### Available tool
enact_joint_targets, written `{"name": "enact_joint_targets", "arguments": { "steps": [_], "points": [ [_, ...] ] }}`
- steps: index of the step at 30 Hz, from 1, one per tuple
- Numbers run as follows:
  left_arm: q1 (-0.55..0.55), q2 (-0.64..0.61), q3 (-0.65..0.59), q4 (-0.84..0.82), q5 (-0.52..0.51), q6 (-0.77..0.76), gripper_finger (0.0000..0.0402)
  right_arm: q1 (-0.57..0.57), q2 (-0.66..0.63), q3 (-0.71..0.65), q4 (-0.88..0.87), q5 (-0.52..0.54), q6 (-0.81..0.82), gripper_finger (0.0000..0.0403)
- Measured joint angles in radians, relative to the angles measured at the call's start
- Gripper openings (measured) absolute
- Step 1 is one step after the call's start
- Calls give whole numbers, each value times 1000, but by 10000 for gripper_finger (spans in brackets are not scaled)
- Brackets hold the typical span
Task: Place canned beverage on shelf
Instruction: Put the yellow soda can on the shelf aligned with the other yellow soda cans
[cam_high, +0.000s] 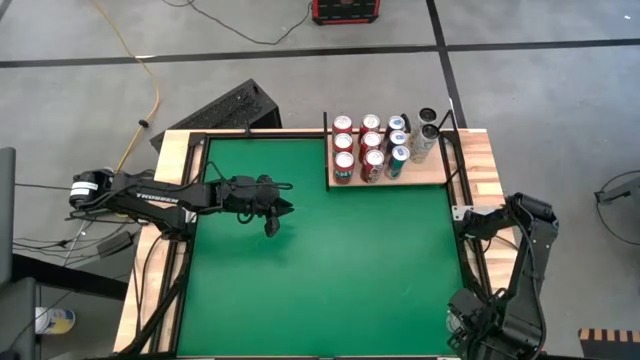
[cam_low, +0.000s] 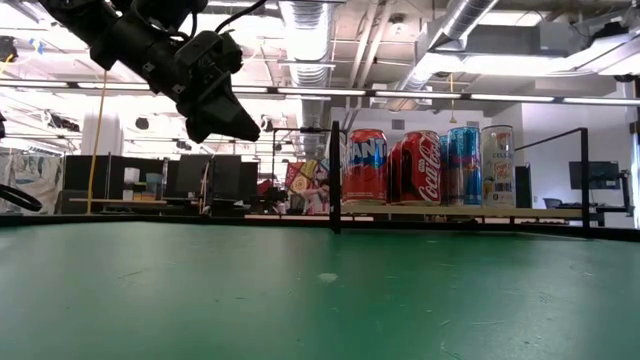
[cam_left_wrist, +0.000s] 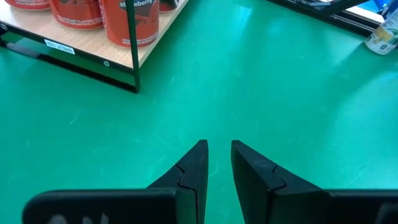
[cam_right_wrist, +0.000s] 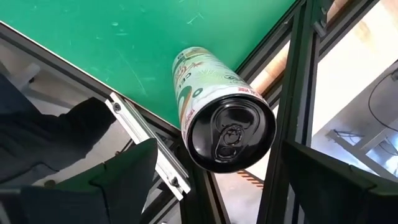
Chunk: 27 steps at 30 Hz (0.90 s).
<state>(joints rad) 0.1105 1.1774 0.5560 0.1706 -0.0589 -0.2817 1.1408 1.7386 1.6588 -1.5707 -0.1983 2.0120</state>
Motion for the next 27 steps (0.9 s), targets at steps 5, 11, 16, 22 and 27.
{"name": "enact_joint_targets", "arguments": {
  "steps": [5, 11, 16, 22, 27],
  "points": [
    [0, 0, 0, 0, 0, 0, 56, 12, -1, -11, 3, 0, 23, 363],
    [0, 0, 0, -1, 18, 0, 56, 24, 0, -80, 3, -8, 33, 363],
    [0, 0, 0, -1, 26, 0, 56, 21, 0, -80, 43, 21, 47, 362],
    [0, 0, 0, -1, 27, 0, 56, 23, 0, -80, 67, 23, 117, 350],
    [0, 0, 0, -2, 30, 0, 56, 23, 0, -79, 68, 23, 120, 331]
  ]
}}
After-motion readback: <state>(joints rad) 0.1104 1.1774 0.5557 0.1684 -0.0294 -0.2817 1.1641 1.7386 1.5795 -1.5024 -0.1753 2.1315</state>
